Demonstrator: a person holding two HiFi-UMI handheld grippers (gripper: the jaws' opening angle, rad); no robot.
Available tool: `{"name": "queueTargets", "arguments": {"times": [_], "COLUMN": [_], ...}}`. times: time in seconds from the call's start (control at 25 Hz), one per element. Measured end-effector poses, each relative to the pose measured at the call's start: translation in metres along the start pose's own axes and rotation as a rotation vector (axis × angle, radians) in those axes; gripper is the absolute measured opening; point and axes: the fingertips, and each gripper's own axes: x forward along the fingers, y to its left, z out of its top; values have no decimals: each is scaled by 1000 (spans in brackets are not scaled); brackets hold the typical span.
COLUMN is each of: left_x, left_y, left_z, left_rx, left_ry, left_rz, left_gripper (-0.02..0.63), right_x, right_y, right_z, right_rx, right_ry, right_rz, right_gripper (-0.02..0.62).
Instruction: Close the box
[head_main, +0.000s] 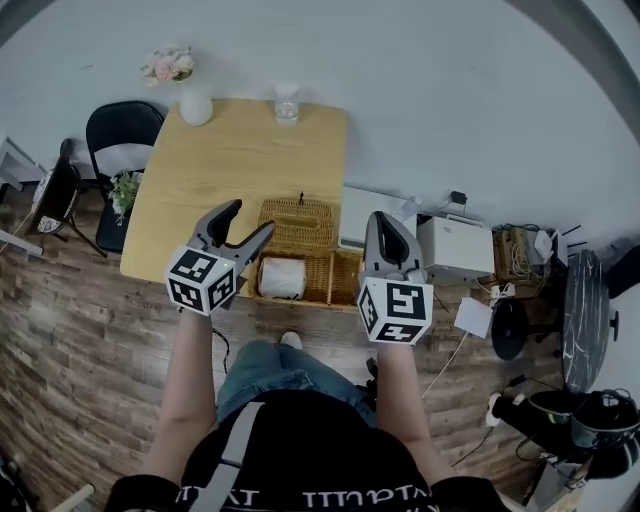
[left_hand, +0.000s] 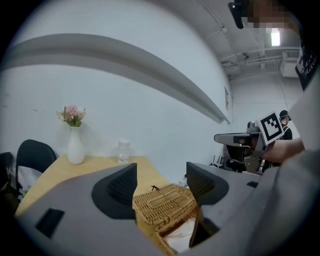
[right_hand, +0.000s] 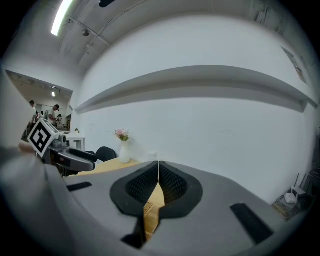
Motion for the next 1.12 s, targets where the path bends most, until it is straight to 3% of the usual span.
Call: {"name": "queueTargets", "arguments": {"times": [0.24,0.52,0.76,1.12], "left_x": [31,61,78,96], "left_y": [25,46,65,67], "left_z": [-40,-85,-103,-141], "left_rx": [-94,-391,-554,-720], "left_ry": [186,437,524,628], "left_rz": [-42,-238,-291,-363], "left_gripper": [304,299,286,254], "right_x": [12,16,18,5], "right_y": [-21,-27,-14,13], "right_z": [-26,-26,-38,-45], "right_rx": [34,30,30,4], "right_ry": [60,63,118,159], "right_rz": [-30,-81,-115,-125], "right_gripper": [15,15,15,15]}}
